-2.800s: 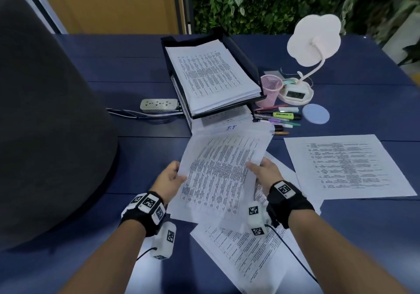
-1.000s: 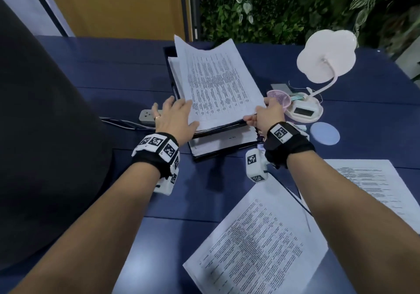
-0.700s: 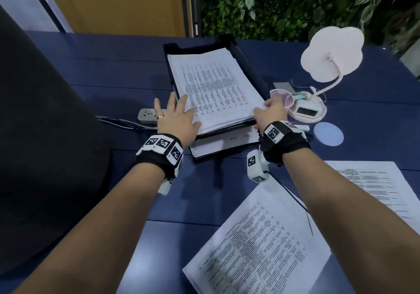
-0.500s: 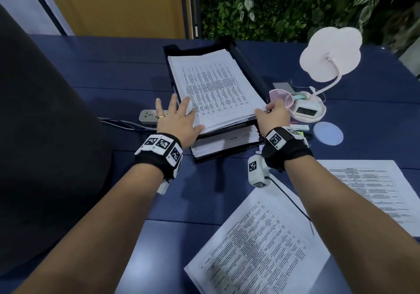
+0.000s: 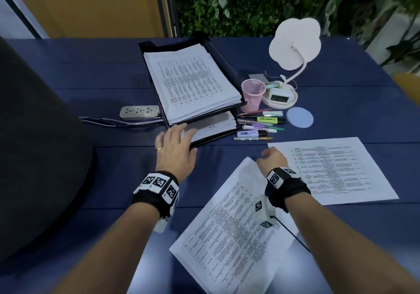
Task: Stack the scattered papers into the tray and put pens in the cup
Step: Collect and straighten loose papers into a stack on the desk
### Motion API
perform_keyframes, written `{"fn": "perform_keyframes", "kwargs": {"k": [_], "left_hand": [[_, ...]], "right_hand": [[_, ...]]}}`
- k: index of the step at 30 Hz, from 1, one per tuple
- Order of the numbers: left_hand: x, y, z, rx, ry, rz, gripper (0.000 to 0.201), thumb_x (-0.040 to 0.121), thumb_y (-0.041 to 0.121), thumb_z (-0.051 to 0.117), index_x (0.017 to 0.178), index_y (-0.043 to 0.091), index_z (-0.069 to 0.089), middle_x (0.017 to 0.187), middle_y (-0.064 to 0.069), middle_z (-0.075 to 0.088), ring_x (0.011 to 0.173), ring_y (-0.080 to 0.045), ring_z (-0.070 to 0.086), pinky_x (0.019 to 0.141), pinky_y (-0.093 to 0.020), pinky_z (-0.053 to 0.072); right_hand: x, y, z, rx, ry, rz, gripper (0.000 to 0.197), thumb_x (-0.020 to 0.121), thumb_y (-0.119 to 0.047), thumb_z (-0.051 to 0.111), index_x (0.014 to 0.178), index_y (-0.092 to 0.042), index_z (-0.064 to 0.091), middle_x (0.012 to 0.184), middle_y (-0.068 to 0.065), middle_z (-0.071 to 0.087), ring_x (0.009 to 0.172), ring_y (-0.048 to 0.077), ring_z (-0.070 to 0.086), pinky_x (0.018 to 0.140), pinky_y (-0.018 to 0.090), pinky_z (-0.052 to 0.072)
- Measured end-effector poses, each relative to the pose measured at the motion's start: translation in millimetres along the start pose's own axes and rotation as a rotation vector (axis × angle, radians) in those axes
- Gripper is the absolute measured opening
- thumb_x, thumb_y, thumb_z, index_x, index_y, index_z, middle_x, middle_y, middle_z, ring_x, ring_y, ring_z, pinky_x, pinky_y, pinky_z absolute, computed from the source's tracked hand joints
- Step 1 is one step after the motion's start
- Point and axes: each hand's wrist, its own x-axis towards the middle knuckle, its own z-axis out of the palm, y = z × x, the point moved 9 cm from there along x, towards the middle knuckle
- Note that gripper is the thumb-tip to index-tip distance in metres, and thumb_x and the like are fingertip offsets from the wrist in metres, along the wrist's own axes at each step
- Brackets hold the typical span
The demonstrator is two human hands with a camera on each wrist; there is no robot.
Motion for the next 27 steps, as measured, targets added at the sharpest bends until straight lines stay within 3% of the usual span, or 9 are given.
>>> {"fn": "perform_keyframes", "kwargs": {"k": [3, 6, 12, 15, 21, 27], "left_hand": [[-18.3, 19.8, 31.9, -0.045, -0.214, -0.029, 0.045, 0.087, 0.030, 0.059, 0.129, 0.019, 0.050, 0.133, -0.004, 0.045, 0.123, -0.026, 0.040, 0.105, -0.043, 0.025], [-38.9, 28.9, 74.2, -0.092, -0.457, -0.128, 0.052, 0.090, 0.041, 0.055, 0.137, 0.021, 0.042, 0.138, -0.002, 0.039, 0.127, -0.023, 0.035, 0.106, -0.041, 0.029], [-72.2, 47.4, 123.3, -0.103, -0.762, -0.341, 0.084, 0.078, 0.059, 0.063, 0.141, 0.012, 0.034, 0.142, -0.009, 0.033, 0.133, -0.028, 0.030, 0.105, -0.044, 0.039], [-81.9, 62.5, 131.8, 0.013, -0.818, -0.365, 0.097, 0.068, 0.058, 0.073, 0.139, 0.010, 0.030, 0.139, -0.009, 0.031, 0.131, -0.027, 0.029, 0.101, -0.043, 0.042], [-88.1, 69.9, 132.2, 0.134, -0.834, -0.472, 0.086, 0.068, 0.051, 0.077, 0.131, 0.010, 0.037, 0.131, -0.009, 0.046, 0.123, -0.027, 0.044, 0.098, -0.043, 0.040], [-90.3, 66.6, 134.0, 0.113, -0.838, -0.515, 0.084, 0.069, 0.052, 0.075, 0.133, 0.013, 0.038, 0.135, -0.008, 0.041, 0.128, -0.027, 0.037, 0.102, -0.046, 0.037]], "right_hand": [[-2.5, 32.1, -5.0, -0.154, 0.004, 0.063, 0.023, 0.081, -0.017, 0.056, 0.103, -0.022, 0.059, 0.114, 0.008, 0.057, 0.111, 0.031, 0.050, 0.092, 0.038, 0.046], [-1.8, 57.0, -11.7, -0.222, -0.019, 0.103, 0.035, 0.080, -0.024, 0.058, 0.114, -0.022, 0.057, 0.123, 0.010, 0.053, 0.117, 0.032, 0.047, 0.099, 0.043, 0.042], [2.7, 87.7, -22.8, -0.260, -0.043, 0.097, 0.051, 0.077, -0.030, 0.062, 0.125, -0.020, 0.050, 0.131, 0.012, 0.046, 0.122, 0.032, 0.043, 0.102, 0.043, 0.039], [3.2, 93.1, -19.8, -0.327, -0.084, 0.068, 0.059, 0.076, -0.031, 0.064, 0.130, -0.017, 0.045, 0.134, 0.013, 0.042, 0.124, 0.032, 0.040, 0.103, 0.042, 0.038], [3.0, 90.3, -18.4, -0.490, -0.163, 0.078, 0.069, 0.077, -0.039, 0.063, 0.133, -0.013, 0.032, 0.134, 0.012, 0.037, 0.126, 0.035, 0.035, 0.099, 0.055, 0.039], [-0.2, 87.4, -22.8, -0.391, -0.115, 0.002, 0.066, 0.076, -0.034, 0.064, 0.131, -0.012, 0.037, 0.133, 0.014, 0.041, 0.122, 0.034, 0.043, 0.098, 0.047, 0.042]]}}
